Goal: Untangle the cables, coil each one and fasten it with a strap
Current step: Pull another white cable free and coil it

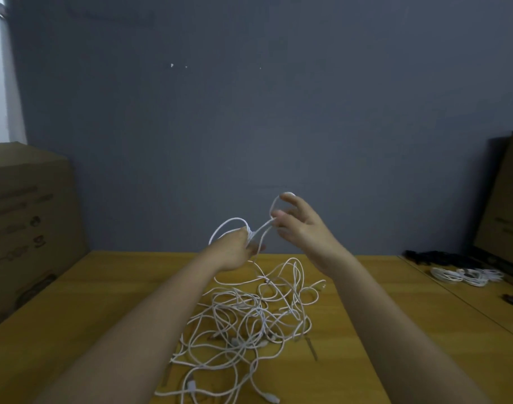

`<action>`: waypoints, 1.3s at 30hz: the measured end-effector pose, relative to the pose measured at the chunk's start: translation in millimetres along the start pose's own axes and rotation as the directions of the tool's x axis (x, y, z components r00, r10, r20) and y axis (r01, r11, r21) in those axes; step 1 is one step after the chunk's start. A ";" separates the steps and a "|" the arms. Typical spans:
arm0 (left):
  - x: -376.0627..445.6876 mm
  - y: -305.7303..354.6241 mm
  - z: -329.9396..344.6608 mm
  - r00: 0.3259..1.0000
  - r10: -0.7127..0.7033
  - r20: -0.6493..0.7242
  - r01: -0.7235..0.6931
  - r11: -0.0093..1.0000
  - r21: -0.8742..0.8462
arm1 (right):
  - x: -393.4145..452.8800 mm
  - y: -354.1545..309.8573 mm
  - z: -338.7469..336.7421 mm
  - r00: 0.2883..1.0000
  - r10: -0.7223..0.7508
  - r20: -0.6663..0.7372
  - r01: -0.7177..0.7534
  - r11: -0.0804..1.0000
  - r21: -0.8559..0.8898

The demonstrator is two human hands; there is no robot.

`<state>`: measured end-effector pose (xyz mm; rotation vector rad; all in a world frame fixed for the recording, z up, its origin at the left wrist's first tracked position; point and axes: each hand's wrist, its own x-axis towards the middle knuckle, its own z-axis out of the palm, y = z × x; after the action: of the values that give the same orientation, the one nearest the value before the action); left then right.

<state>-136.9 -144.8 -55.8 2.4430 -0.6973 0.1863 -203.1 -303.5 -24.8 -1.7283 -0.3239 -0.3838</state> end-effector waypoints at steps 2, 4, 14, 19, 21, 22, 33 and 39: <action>-3.9 4.2 0.2 0.999 0.036 -0.039 -0.032 0.996 0.084 | 0.0 8.6 -2.1 1.000 -0.015 -0.027 0.009 0.978 -0.208; -8.2 8.9 -2.7 0.990 0.072 -0.121 -0.043 0.974 0.224 | 0.4 18.3 -4.8 0.996 0.034 -0.088 -0.051 0.978 -0.203; -15.4 6.5 -24.2 0.984 0.026 -0.174 -0.037 0.998 -0.057 | -5.2 41.3 -17.9 0.973 0.225 0.051 -0.225 0.974 -0.001; -15.1 -11.1 -34.1 0.951 -0.160 -0.263 0.107 0.973 -0.206 | -8.5 53.0 -32.1 0.965 0.124 -0.230 -0.148 0.985 -0.087; -14.9 -9.4 -36.7 0.941 -0.224 -0.254 0.148 0.947 -0.285 | -11.7 64.5 -50.1 0.952 0.059 -0.300 -0.182 0.898 -0.400; -14.9 -6.8 -38.3 0.942 -0.247 -0.225 0.165 0.930 -0.329 | -11.8 69.9 -58.4 0.968 0.073 -0.240 -0.210 0.760 -0.615; -6.4 40.8 -21.6 0.988 -0.079 -0.131 0.040 0.960 -0.277 | 1.2 38.6 25.3 0.996 0.020 0.089 0.038 0.799 -0.600; -17.8 32.2 -48.9 0.989 -0.150 0.008 0.098 0.603 -0.792 | -11.5 58.4 17.7 0.996 -0.065 -0.065 0.036 0.927 -0.373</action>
<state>-167.7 -131.2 -4.6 1.5898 -0.4329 -0.1023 -187.6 -297.2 -84.5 -2.0735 -0.2513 -0.5765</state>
